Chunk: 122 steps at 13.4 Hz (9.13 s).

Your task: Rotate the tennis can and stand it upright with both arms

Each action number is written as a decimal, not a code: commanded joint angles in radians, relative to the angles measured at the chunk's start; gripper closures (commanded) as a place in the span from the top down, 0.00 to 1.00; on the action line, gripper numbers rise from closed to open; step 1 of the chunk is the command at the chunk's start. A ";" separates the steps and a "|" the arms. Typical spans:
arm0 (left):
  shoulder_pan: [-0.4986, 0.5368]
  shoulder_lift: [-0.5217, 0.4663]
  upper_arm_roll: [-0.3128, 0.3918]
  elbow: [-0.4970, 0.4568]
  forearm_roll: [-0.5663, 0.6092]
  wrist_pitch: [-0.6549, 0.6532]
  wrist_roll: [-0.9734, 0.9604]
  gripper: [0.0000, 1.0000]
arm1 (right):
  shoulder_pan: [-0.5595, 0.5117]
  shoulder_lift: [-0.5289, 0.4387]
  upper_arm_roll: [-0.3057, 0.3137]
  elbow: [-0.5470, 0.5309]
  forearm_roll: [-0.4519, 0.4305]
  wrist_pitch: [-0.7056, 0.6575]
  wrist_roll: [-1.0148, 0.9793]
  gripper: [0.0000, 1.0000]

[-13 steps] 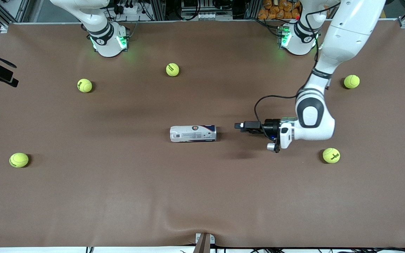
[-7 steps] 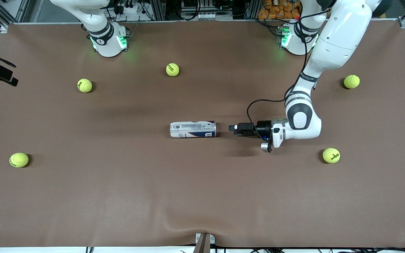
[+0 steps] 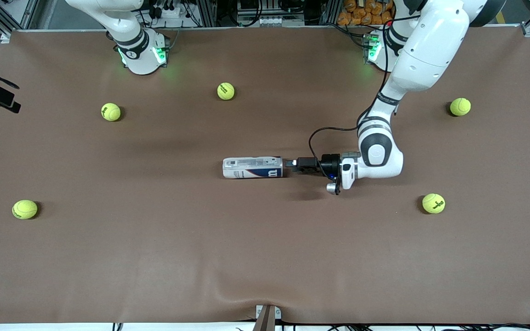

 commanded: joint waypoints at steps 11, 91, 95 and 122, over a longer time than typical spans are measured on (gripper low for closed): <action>-0.037 0.094 0.002 0.084 -0.096 0.010 0.068 0.87 | -0.011 -0.007 0.016 -0.004 -0.014 -0.009 -0.002 1.00; -0.485 -0.099 0.025 0.577 1.733 -0.070 -2.150 0.58 | -0.011 -0.007 0.017 -0.003 -0.013 -0.009 -0.002 1.00; -0.470 -0.160 0.017 0.578 1.726 -0.113 -2.139 1.00 | -0.014 -0.007 0.016 -0.001 -0.014 -0.007 -0.002 1.00; 0.256 -0.450 -0.113 0.558 1.737 -0.430 -1.285 1.00 | -0.014 -0.008 0.016 0.000 -0.014 -0.009 -0.001 1.00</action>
